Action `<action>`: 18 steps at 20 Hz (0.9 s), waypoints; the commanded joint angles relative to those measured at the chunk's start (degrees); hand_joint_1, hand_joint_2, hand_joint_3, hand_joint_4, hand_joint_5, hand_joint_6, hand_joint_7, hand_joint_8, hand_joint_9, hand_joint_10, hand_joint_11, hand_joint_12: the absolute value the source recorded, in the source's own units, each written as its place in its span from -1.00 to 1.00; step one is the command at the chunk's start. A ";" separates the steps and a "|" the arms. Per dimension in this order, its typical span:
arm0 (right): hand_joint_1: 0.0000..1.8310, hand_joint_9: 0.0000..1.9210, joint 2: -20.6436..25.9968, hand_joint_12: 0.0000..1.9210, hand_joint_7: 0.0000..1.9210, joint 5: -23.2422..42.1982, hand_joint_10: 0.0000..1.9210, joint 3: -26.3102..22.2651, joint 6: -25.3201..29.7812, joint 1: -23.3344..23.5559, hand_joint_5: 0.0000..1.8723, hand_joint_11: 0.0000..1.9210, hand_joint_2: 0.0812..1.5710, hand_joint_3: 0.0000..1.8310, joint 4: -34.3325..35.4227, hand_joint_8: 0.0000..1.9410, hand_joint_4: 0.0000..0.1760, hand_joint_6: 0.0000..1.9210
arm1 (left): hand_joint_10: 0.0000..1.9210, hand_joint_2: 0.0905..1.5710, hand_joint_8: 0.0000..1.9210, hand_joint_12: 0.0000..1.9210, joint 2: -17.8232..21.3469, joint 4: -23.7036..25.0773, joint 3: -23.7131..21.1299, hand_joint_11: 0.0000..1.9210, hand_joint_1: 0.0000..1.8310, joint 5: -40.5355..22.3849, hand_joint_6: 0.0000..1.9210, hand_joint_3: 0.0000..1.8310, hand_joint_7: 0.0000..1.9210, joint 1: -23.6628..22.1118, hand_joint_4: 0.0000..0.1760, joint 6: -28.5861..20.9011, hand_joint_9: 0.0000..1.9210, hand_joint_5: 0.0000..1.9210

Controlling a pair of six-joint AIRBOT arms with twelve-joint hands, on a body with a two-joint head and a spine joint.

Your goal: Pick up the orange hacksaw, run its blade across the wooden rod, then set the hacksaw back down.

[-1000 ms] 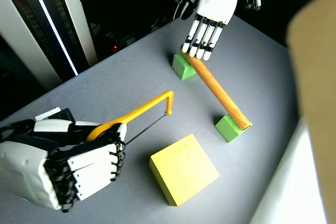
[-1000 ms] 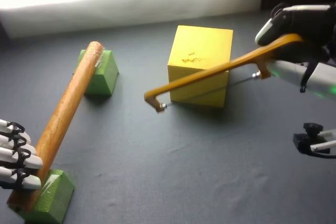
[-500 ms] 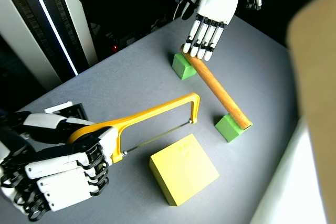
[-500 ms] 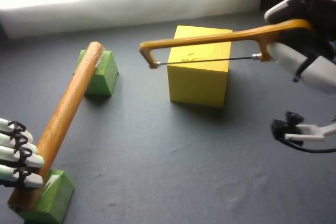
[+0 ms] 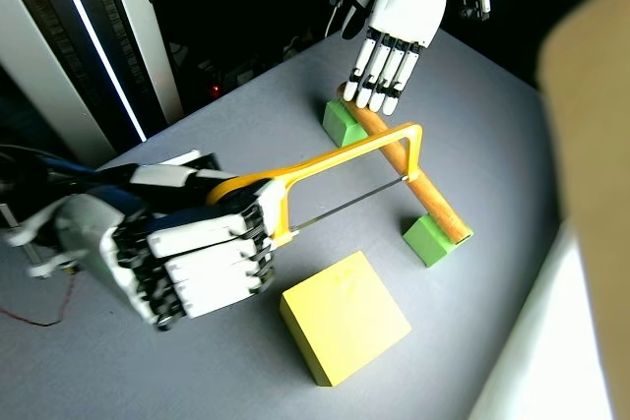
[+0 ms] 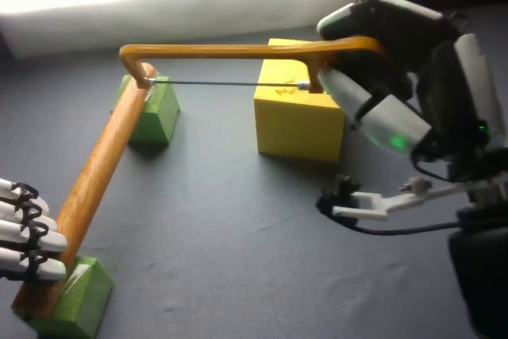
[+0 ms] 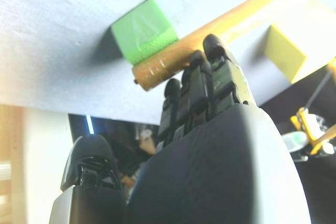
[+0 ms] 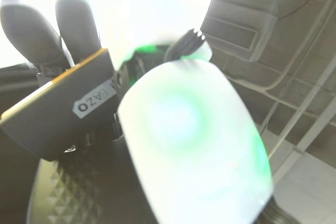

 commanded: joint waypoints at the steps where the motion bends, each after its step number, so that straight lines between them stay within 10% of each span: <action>1: 0.51 0.03 -0.34 0.40 0.05 6.66 0.31 0.65 1.52 1.06 -0.02 0.04 0.37 -1.00 -2.06 -0.03 -1.00 -0.14 | -1.00 0.57 -1.00 -0.62 0.03 -2.45 0.47 -1.00 -0.86 0.42 -1.00 -1.00 -0.91 -0.45 -1.00 0.19 -0.90 -0.90; 18: 0.51 0.03 -8.21 0.40 0.02 5.89 0.31 0.60 -0.03 2.61 -0.06 0.02 0.39 -1.00 5.55 -0.01 -1.00 -0.06 | -1.00 0.58 -1.00 -0.67 -0.09 -2.45 0.52 -1.00 -0.89 0.42 -1.00 -1.00 -0.92 -0.54 -1.00 0.19 -0.91 -0.89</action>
